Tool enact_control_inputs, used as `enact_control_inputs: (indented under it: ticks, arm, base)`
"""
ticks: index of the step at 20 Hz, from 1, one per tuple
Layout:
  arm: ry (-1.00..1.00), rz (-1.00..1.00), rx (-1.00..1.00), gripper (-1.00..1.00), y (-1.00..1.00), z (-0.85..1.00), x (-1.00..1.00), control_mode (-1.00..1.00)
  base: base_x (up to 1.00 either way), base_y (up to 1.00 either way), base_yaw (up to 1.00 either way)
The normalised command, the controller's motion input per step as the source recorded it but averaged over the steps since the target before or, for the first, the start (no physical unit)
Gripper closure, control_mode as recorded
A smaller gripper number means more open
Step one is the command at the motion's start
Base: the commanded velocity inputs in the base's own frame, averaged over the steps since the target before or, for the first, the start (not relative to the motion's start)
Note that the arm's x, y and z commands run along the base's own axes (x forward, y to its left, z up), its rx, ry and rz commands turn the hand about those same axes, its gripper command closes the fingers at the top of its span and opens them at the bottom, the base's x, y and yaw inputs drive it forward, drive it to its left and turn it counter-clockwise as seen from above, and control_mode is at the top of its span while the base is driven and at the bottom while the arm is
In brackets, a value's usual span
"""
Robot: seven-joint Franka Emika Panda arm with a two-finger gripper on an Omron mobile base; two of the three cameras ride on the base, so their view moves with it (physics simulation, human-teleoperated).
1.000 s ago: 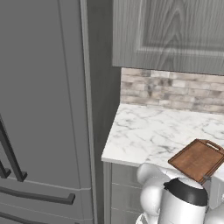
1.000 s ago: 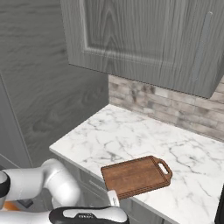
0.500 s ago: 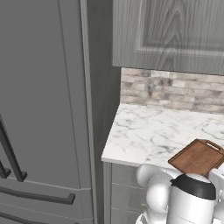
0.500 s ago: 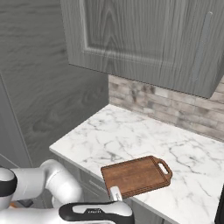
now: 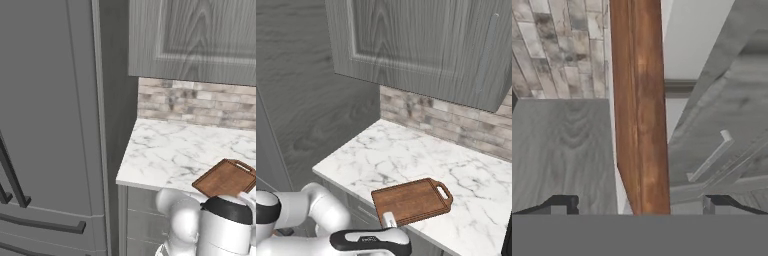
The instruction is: Move the cutting board and knife to the sink. Then move spray from the cabinet to the counter.
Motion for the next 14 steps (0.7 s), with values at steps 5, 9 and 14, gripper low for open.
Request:
enact_control_inputs:
  ticks: [5, 9, 14]
  arm:
    - [0.0, 0.0, 0.01, -1.0, -0.13, -0.14, 0.21, -1.0]
    - [-0.03, 0.0, 0.04, -1.0, -0.27, -0.14, 0.09, -1.0]
    - [-0.03, 0.0, 0.02, 1.0, -0.2, -0.05, 0.17, -1.0]
  base:
    - [0.0, 0.0, 0.0]
    - [0.0, 0.0, 0.0]
    - [0.0, 0.0, 0.0]
